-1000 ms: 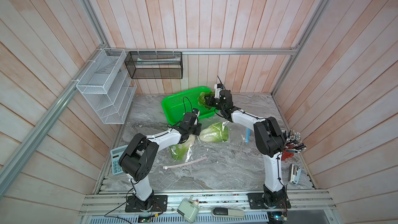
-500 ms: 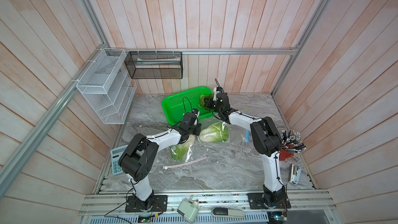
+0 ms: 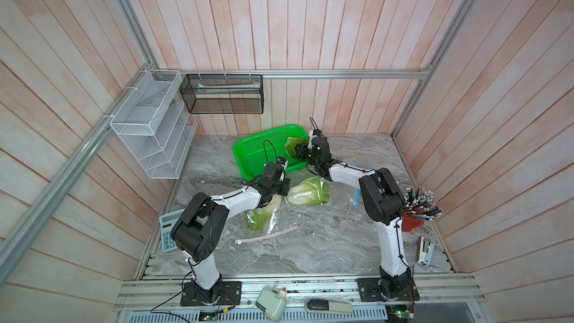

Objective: Open the zip-top bag and take out the chinese cabbages
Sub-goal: Place the Chinese cabbage in the basket.

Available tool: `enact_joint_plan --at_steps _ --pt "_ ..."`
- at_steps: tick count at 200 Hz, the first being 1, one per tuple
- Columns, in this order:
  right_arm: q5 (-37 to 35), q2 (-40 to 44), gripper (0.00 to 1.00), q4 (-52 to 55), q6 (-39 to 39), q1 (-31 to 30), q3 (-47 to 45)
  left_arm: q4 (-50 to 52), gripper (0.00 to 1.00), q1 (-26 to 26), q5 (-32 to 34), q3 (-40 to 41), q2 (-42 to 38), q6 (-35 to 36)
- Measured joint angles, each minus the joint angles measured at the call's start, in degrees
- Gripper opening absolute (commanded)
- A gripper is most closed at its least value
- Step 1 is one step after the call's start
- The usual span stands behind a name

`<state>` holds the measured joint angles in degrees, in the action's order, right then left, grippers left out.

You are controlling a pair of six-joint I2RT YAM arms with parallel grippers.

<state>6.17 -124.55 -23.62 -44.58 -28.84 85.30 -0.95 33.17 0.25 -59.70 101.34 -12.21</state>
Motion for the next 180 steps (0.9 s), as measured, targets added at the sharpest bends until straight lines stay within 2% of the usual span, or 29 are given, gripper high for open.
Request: enact_joint_plan --at_steps 33,91,142,154,180 --pt "-0.11 2.75 0.43 -1.46 -2.29 0.81 -3.06 0.0 0.0 0.0 0.0 0.0 -0.02 0.0" --pt "0.09 9.44 0.6 -1.51 -5.44 1.84 -6.8 0.02 0.0 -0.04 0.0 0.0 -0.02 -0.02" --pt "-0.04 21.55 0.69 -1.14 -3.72 2.82 -13.49 0.02 0.0 -0.22 -0.02 0.0 -0.02 -0.15" --pt "0.66 24.61 0.73 -1.16 -2.03 3.67 -15.69 0.0 0.0 -0.26 -0.04 0.0 -0.02 -0.46" --pt "3.17 31.39 0.73 -0.52 3.52 6.21 -21.22 -0.04 0.0 -0.28 -0.24 0.0 -0.02 -0.87"
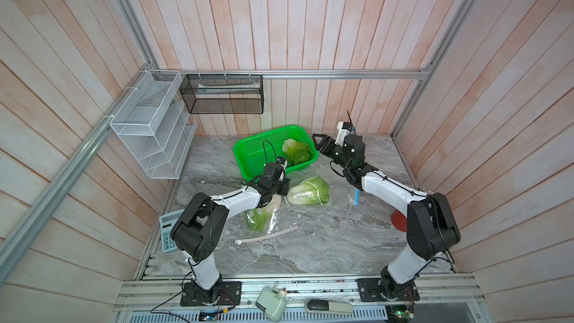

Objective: Open the zip-top bag and take out the chinese cabbages
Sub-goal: Place the Chinese cabbage in the basket, then pick up the Chinese cabbage from the zipper food storage bag.

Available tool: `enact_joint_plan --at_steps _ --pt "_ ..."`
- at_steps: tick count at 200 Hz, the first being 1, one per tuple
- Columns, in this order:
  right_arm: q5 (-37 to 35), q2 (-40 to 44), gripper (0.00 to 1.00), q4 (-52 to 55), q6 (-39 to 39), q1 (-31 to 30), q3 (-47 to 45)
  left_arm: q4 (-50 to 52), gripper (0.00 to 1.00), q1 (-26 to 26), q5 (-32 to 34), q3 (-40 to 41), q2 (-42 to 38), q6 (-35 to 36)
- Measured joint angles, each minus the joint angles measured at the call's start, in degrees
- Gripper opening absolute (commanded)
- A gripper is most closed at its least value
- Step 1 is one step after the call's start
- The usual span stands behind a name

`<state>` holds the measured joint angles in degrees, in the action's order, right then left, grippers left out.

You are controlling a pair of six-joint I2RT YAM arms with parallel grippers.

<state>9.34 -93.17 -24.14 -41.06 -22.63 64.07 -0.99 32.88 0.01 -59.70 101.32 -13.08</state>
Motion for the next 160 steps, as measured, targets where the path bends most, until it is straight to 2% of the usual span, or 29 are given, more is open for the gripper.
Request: enact_joint_plan --at_steps 38,80,129,160 --pt "2.08 12.81 0.71 3.15 7.19 4.66 -9.81 -0.33 0.0 0.0 -0.28 0.04 0.0 -0.07" --pt "5.44 26.77 0.68 6.51 9.81 16.61 -19.54 -0.98 0.0 -0.11 -0.42 0.87 -0.2 -0.26" --pt "7.72 33.22 0.6 15.74 10.91 24.85 -21.42 -1.42 0.0 -0.15 -0.44 0.9 -0.2 -0.46" --pt "9.01 34.71 0.56 20.31 10.14 27.26 -24.33 -1.53 0.0 -0.2 -0.46 0.9 -0.2 -0.52"
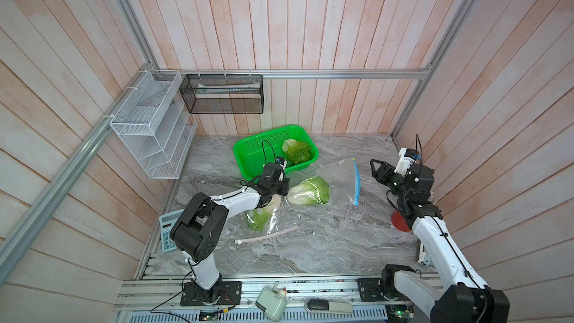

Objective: Open the zip-top bag and take out the chinese cabbages
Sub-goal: Pick up the Chinese cabbage from the zipper food storage bag.

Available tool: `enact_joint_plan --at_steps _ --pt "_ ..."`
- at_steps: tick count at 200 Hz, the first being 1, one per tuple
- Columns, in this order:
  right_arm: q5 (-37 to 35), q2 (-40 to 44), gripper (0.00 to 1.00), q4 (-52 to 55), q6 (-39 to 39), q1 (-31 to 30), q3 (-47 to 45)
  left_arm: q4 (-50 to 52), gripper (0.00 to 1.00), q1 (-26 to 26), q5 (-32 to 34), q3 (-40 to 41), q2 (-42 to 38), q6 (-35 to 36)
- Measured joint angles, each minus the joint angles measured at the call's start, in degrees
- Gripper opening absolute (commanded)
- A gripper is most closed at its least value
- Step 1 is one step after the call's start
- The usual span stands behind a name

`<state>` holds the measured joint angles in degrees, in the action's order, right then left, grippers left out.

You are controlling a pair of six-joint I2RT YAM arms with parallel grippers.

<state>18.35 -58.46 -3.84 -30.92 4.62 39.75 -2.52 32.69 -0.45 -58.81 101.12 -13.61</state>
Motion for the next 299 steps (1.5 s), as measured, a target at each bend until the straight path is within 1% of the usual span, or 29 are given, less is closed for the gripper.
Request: enact_joint_plan --at_steps 22,49,98,142,205,225,258,268,288,299 --pt "1.53 -0.07 0.51 1.86 -0.83 1.03 -2.05 -0.04 0.0 0.0 -0.07 0.0 0.0 0.0" --pt "5.11 -1.46 0.45 2.25 -2.1 1.44 -4.37 -0.09 0.0 0.0 -0.22 0.0 0.0 0.0" --pt "11.72 -5.14 0.37 2.14 -2.21 1.42 -5.2 -0.13 0.0 0.0 -0.61 0.0 0.0 0.0" --pt "14.97 -7.04 0.35 1.97 -1.92 1.07 -5.22 -0.52 0.0 0.0 -0.63 0.0 0.0 0.02" --pt "17.2 -11.13 0.33 1.2 -1.66 -0.48 -5.22 -0.96 0.0 0.0 -0.74 0.0 0.0 0.02" --pt "18.67 -11.91 0.33 -0.85 -1.68 -1.38 -5.22 -1.33 0.0 -0.02 -0.9 0.0 0.0 0.0" --pt "22.05 -15.82 0.35 -3.76 -0.5 -4.94 -5.07 -1.86 0.0 -0.07 -1.57 0.11 0.0 0.0" --pt "23.06 -17.25 0.38 -4.11 0.0 -5.77 -5.03 -2.12 0.0 -0.11 -2.12 0.15 0.0 -0.09" --pt "24.68 -18.84 0.49 -4.5 1.25 -6.6 -5.03 -2.99 0.0 -0.39 -2.99 0.7 -0.11 -0.26" --pt "25.59 -18.93 0.53 -5.18 2.21 -6.88 -5.03 -3.56 0.0 -0.72 -3.96 1.22 -0.37 -0.57"
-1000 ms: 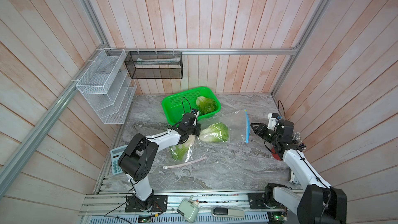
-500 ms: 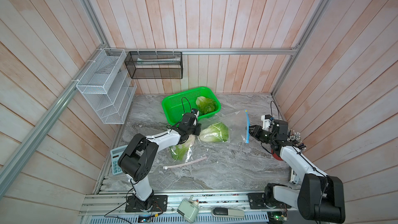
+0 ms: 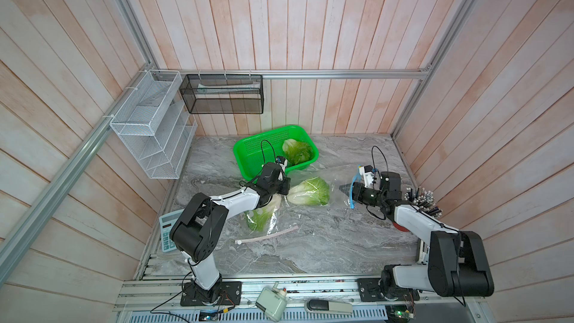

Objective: Open the zip-top bag and take out the chinese cabbages
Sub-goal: Pick up the Chinese cabbage from the zipper food storage bag.

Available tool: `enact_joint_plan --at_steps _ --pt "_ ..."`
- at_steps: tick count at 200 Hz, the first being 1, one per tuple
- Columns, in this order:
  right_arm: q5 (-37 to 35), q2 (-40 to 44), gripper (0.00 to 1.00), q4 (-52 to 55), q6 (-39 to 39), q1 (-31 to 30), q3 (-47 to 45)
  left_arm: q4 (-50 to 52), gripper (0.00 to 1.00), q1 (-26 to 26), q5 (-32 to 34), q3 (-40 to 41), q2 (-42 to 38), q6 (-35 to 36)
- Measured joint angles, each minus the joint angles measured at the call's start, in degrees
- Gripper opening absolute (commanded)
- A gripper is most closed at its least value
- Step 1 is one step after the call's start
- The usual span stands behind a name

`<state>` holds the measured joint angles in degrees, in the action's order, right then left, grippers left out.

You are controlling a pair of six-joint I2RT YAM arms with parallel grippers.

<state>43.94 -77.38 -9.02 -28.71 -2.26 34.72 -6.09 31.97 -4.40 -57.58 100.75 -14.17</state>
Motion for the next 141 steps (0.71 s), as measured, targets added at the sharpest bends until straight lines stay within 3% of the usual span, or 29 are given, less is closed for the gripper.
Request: enact_joint_plan --at_steps 26,67,141 --pt "1.75 0.02 0.54 -1.01 2.03 -1.51 0.02 -1.81 0.0 -0.96 -2.1 1.33 -0.7 -1.01" --pt "1.77 -0.52 0.4 -0.46 5.18 -4.13 0.04 -3.3 0.0 -1.36 -4.48 1.46 -0.85 -1.53" --pt "1.4 -2.45 0.34 -2.01 5.75 -6.19 0.02 -8.39 0.0 -1.64 -9.33 3.67 -1.68 -1.97"
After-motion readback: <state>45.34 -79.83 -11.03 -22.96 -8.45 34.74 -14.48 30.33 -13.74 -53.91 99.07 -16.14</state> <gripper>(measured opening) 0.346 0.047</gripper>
